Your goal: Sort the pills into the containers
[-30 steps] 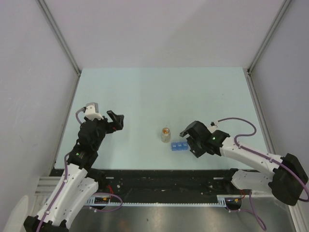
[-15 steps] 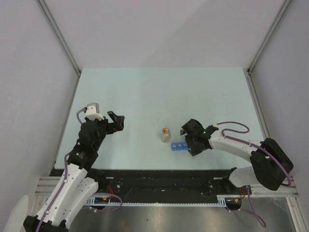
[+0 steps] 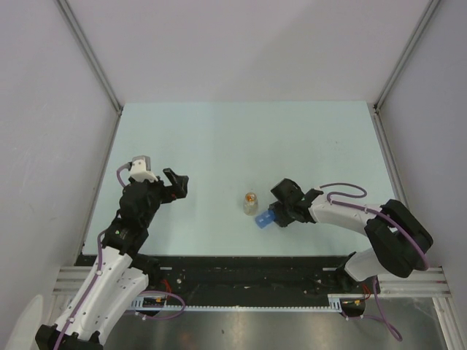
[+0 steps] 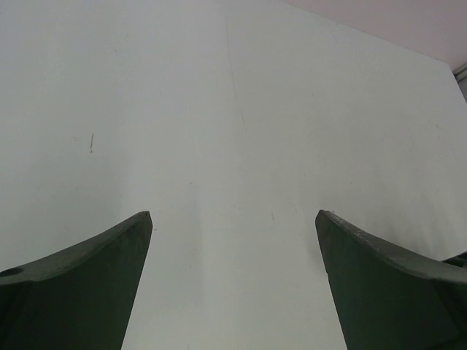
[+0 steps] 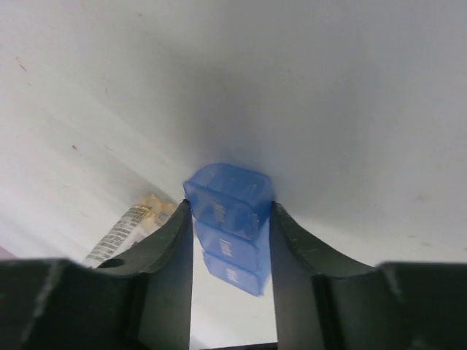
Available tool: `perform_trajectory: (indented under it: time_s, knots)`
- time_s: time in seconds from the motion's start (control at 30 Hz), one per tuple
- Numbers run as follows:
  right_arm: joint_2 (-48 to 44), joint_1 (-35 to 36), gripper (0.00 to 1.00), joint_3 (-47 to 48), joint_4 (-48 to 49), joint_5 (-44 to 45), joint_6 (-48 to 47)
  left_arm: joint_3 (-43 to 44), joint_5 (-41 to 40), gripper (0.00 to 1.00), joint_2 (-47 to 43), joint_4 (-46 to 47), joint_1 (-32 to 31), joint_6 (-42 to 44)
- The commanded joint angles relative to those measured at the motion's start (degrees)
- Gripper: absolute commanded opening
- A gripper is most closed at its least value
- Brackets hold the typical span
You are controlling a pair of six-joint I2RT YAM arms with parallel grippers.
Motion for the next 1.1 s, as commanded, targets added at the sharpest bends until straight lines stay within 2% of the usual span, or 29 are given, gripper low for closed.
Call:
perform_trajectory:
  time_s: [0.0,0.03,0.13,0.37,0.47,0.67,0.7,0.77,0.8,0.83,0.9,0.93,1.07]
  knots:
    - [0.0,-0.2,0.27,0.7,0.0,0.3,-1.6,1.8,0.1,1.00,0.0,0.0,-0.3,0.6]
    - [-0.5,-0.2,0.14,0.7,-0.2,0.4,-2.3,1.8,0.3,1.00,0.0,0.0,-0.3,0.6]
    - [-4.1,-0.2,0.01,0.7,-1.6,2.3,-4.3,2.1,0.5,1.00,0.0,-0.3,-0.4,1.0]
    - [-20.2,-0.1,0.00,0.4,-9.4,15.6,-12.2,3.9,2.3,1.00,-0.8,-1.4,-0.4,1.9]
    - [-26.9,-0.2,0.00,-0.6,-10.2,17.2,-14.5,4.2,2.7,1.00,-1.1,-1.8,-0.4,1.8]
    - [-33.5,-0.5,0.00,-1.0,-9.4,15.1,-26.5,5.8,6.3,1.00,-1.0,-2.3,-0.5,1.6]
    - [-33.7,-0.9,0.10,-1.0,-9.4,14.9,-28.5,6.3,8.3,1.00,-0.9,-2.4,-0.6,1.9]
    - [-32.6,-2.4,0.37,-0.9,-10.6,12.6,-29.1,6.5,8.8,1.00,-0.9,-2.5,-0.7,2.1]
    - [-31.9,-3.9,0.58,-1.0,-11.2,10.7,-29.2,6.7,9.2,1.00,-0.9,-2.6,-0.7,2.3]
    - [-30.7,-6.9,0.66,-1.0,-12.2,5.6,-28.9,6.8,9.3,1.00,-0.9,-2.6,-0.7,2.4]
    - [-26.9,-8.7,0.76,-1.0,-13.8,1.6,-26.2,6.8,9.7,1.00,-0.9,-2.8,-0.8,2.6]
    - [-25.6,-8.9,0.78,-1.0,-15.9,0.5,-21.9,6.8,9.9,1.00,-0.8,-3.1,-0.8,2.7]
    - [-20.1,-8.8,0.83,-1.0,-15.3,-1.1,-14.7,6.9,10.4,1.00,-0.8,-3.2,-0.9,2.7]
